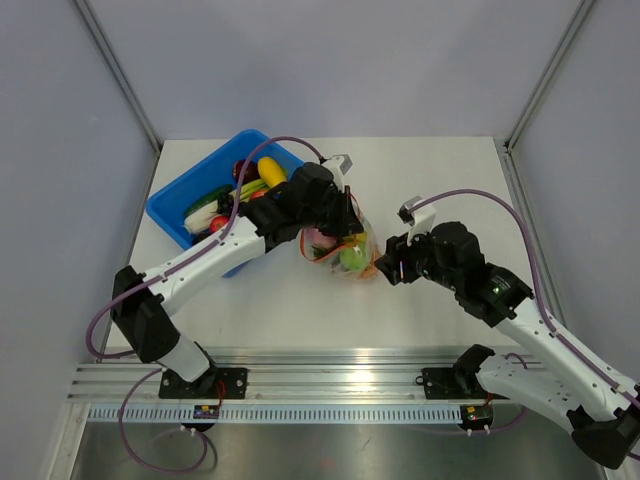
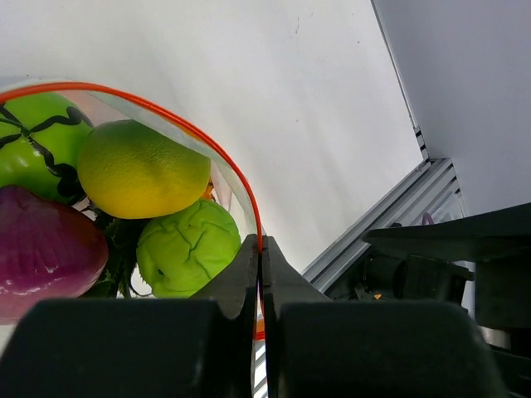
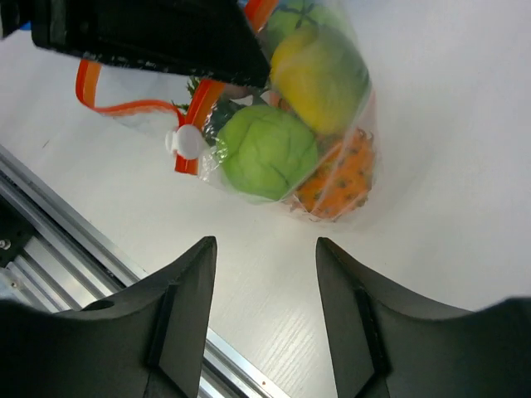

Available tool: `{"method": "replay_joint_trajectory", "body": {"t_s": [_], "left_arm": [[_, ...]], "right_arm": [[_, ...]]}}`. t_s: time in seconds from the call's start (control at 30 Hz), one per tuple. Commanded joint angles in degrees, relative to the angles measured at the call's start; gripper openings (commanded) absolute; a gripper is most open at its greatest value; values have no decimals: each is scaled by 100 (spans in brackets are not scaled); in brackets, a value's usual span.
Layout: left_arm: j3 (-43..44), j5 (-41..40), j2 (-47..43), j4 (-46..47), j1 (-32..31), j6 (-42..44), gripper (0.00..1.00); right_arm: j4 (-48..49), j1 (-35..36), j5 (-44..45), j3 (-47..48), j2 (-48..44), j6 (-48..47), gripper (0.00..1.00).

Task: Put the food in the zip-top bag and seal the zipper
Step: Zip the zipper food storage bag at the center of the board.

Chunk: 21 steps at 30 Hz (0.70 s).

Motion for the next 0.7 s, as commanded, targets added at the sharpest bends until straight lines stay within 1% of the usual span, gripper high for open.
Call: {"method": "replay_joint_trajectory", "body": {"t_s": [0.0,0.33,0.4,0.6,0.67], "left_arm": [[337,129,186,133,66,-156,0],[767,322,617,134,172,-244,0],[794,348,643,125,198,-244,0],[829,419,661,125,216,-262,0],[838,436,679,125,216,-262,0]], "right_arm": [[968,105,-165,-160,-268,-335,58],[1310,448,143,-573,-215,-511,54],[1372,536,362,-582,-136,-555,53],[1820,694,819,-643,224,-704,43],[2012,738,933,-652,330,-722,42]]}}
